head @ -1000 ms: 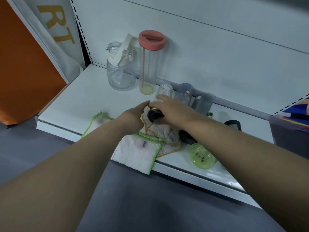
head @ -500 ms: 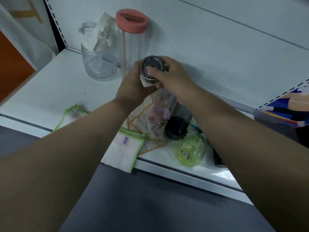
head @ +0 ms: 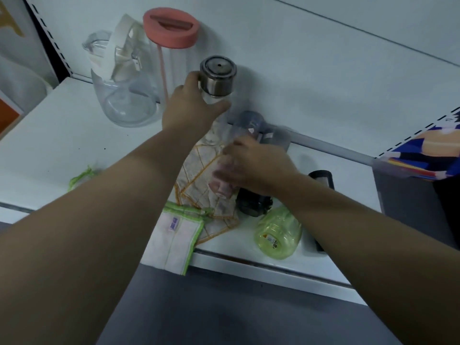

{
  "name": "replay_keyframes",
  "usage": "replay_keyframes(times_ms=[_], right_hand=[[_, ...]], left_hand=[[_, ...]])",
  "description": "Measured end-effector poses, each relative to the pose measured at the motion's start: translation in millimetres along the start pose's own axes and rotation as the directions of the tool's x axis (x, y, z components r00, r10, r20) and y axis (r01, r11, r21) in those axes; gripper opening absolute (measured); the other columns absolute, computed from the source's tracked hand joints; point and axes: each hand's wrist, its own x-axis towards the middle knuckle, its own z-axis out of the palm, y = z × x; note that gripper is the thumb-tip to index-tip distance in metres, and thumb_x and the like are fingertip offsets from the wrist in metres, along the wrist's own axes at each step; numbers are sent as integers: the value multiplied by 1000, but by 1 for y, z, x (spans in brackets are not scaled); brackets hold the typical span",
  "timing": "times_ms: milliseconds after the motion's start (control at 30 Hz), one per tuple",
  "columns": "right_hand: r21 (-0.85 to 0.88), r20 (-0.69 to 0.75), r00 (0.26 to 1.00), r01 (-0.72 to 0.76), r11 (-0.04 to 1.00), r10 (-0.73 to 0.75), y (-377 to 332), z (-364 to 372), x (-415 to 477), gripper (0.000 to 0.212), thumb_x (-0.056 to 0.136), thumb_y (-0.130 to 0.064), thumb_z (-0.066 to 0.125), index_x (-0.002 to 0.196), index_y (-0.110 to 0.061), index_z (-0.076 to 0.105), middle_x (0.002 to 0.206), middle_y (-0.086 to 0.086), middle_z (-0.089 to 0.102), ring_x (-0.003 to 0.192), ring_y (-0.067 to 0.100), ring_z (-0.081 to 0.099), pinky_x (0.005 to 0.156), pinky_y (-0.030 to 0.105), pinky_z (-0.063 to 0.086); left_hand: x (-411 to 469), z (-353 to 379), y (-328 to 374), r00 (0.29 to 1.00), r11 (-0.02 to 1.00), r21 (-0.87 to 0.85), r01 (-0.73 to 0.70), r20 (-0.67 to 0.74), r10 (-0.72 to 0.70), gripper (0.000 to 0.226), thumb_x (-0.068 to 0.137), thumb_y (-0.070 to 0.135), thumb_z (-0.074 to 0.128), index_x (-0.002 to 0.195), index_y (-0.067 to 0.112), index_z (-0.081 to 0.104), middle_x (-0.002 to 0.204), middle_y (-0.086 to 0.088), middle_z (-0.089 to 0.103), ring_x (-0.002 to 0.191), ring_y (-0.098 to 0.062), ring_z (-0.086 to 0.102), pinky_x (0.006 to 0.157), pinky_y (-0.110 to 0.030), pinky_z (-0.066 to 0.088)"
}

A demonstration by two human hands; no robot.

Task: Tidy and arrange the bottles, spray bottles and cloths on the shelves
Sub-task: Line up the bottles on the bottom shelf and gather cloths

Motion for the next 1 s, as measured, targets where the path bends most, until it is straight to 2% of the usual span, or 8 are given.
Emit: replay_keyframes(times_ms=[167,400,500,600,700,833,900,1000], right_hand=[[-116,10,985,171,978,-171,-14,14,-8,60,84,-65,55,132,-29,53,145,0,42,114,28,59,74,34,50],[-135,2,983,182,974,-183,-19,23,-7,52,84,-46,62,130,-23,55,139,4,45,106,33,59,68,33,45],[-28,-53,985,162,986,-163,-13,17,-2,50,79,-49,62,122,-24,58,126,2,54,102,29,62,68,31,47],[138,-163,982,113,984,-90,-9,3,2,45,78,-51,59,115,-26,61,107,-2,61,99,23,61,77,35,54],[358,-327,944,69,931,56,-4,-15,1,35,82,-49,65,110,-27,68,93,-7,66,87,13,62,77,28,50],[709,-227,924,-60,702,308,7,-38,1,54,77,-57,72,126,-35,63,106,-14,68,91,4,67,81,26,57],[782,-216,896,-79,619,388,12,-45,3,53,82,-53,70,129,-32,62,107,-13,67,82,5,68,69,23,59],[859,-189,830,-120,499,525,20,-55,6,41,86,-51,66,121,-30,67,97,-6,72,57,6,65,49,17,50]], left_hand=[[11,3,7,999,998,61,6,49,-9,68,76,56,71,131,23,46,117,-7,62,103,-28,61,77,-33,44],[2,4,10,998,999,25,31,61,-32,79,69,61,65,136,24,43,120,-8,61,95,-32,66,84,-40,54],[-2,-2,9,995,998,23,53,83,-55,90,64,64,60,141,22,41,124,-11,60,91,-35,69,81,-49,58],[-6,-5,8,987,994,54,93,127,-99,90,76,54,65,152,18,31,136,-14,54,100,-36,67,85,-50,57],[-8,-6,7,984,992,72,108,137,-117,80,82,47,66,147,10,37,132,-16,57,96,-35,68,83,-48,58],[-11,-5,6,973,982,5,188,134,-187,65,90,45,61,139,5,45,119,-13,65,80,-28,72,81,-44,59],[-13,-6,4,967,976,-10,219,138,-216,66,92,47,56,143,8,44,117,-13,68,75,-22,73,81,-42,60],[-15,-6,1,970,979,-1,202,135,-200,59,91,44,55,141,12,48,116,-10,69,79,-22,73,83,-42,59]])
